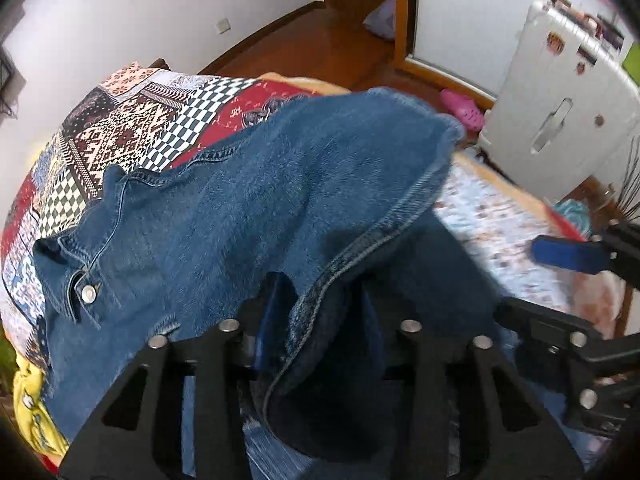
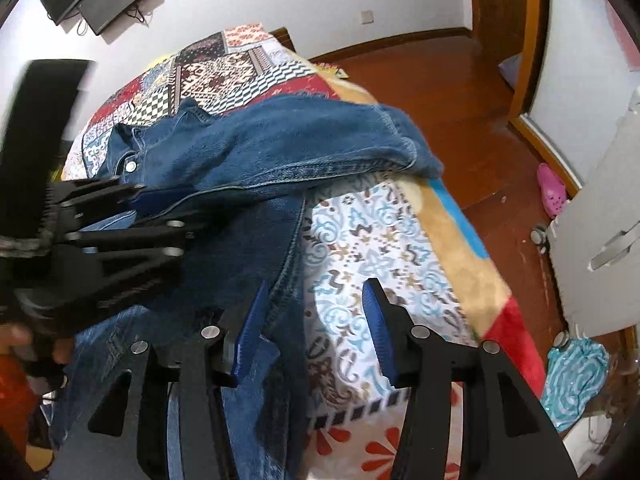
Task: Fold large clothes
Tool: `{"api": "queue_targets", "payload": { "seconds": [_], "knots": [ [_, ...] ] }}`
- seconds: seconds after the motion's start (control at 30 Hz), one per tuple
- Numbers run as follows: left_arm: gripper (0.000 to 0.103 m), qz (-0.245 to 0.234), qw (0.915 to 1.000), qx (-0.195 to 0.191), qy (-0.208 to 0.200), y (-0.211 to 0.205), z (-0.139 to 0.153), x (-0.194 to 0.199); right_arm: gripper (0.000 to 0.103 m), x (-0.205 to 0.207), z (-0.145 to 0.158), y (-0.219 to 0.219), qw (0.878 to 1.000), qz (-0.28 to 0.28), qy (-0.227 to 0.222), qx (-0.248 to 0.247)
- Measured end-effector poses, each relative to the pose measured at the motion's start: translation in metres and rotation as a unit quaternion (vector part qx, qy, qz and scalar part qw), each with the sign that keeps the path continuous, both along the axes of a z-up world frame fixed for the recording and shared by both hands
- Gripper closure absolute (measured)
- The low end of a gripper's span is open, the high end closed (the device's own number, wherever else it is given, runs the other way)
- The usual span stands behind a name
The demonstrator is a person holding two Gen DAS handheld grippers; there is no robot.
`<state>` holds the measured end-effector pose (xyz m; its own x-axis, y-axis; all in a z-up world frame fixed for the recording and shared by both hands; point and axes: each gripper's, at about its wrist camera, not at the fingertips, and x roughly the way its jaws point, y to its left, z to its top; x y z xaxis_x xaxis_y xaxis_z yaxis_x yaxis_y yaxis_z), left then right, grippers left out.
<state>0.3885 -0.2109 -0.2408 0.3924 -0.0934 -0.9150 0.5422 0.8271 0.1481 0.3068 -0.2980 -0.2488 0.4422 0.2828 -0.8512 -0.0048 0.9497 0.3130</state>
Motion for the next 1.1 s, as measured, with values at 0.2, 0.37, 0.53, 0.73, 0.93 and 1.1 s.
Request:
{"api": "queue_targets", "payload": {
  "seconds": [0.2,0.37,0.53,0.73,0.93,1.1],
  "knots": [
    [0.096,0.021,0.9972,-0.069,-0.020,0.019,0.029,-0.002,0.044,0.001,-0.014,0.001,1.000,0.002,0.004,0.004],
    [0.098,0.058,0.9889,-0.115,-0.074,0.063,0.075,-0.014,0.041,-0.002,-0.014,0.010,1.000,0.008,-0.003,-0.027],
    [0.091,0.099,0.9859,-0.126,-0.050,0.122,0.065,-0.037,0.035,0.002,-0.015,0.008,1.000,0.009,0.003,-0.012],
    [0.052,0.117,0.9912,-0.061,0.011,0.147,0.013,-0.069,0.034,0.000,-0.016,0.015,0.999,0.008,0.001,-0.032],
    [0.052,0.068,0.9954,-0.061,-0.029,0.121,0.047,-0.086,0.034,-0.003,-0.008,0.009,1.000,-0.005,0.015,-0.012],
    [0.044,0.014,0.9943,-0.077,-0.072,0.080,0.081,-0.082,0.034,-0.013,0.008,-0.007,1.000,-0.027,0.001,0.014]
  ]
}}
